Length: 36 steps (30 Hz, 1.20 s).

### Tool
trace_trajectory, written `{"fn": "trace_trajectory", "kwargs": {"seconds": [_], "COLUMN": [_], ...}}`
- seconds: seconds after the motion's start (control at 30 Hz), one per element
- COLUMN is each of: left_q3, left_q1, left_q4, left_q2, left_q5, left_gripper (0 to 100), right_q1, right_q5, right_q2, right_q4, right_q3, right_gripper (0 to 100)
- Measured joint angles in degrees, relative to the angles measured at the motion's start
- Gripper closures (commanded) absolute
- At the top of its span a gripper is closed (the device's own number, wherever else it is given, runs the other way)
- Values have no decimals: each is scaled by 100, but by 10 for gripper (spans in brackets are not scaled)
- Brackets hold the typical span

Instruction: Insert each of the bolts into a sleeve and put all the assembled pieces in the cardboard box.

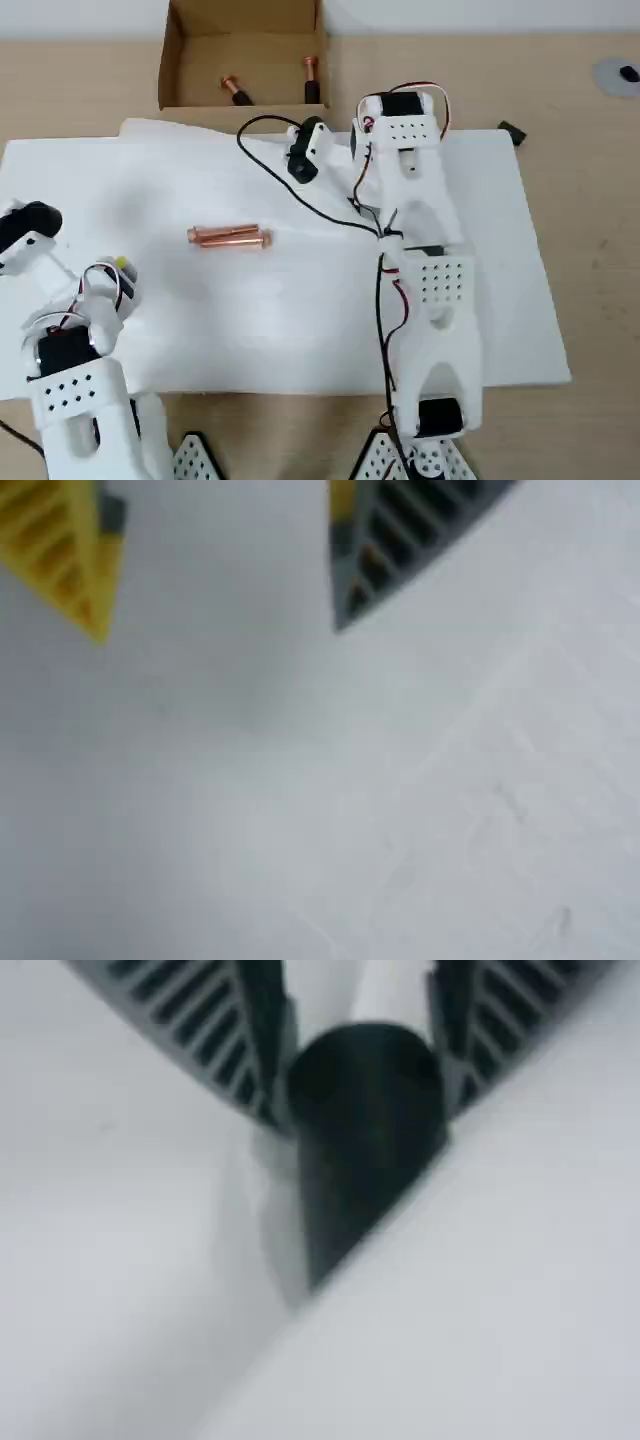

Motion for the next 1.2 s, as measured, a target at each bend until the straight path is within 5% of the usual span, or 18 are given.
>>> {"fn": "trace_trajectory", "kwargs": {"seconds": [0.2,1.03,1.2], "left_q3": [0,0,0], "left_q1": [0,0,0], "left_q4": [0,0,0], "left_q2": [0,0,0], "left_q5": [0,0,0], "left_gripper": [839,839,839], "right_q1": [0,-26,-281], "right_q5": [62,826,756], "right_q2": [0,-527,-527], "right_q4": [79,158,158], "right_q3": [-114,-325,-316], "right_gripper": [789,790,889]}}
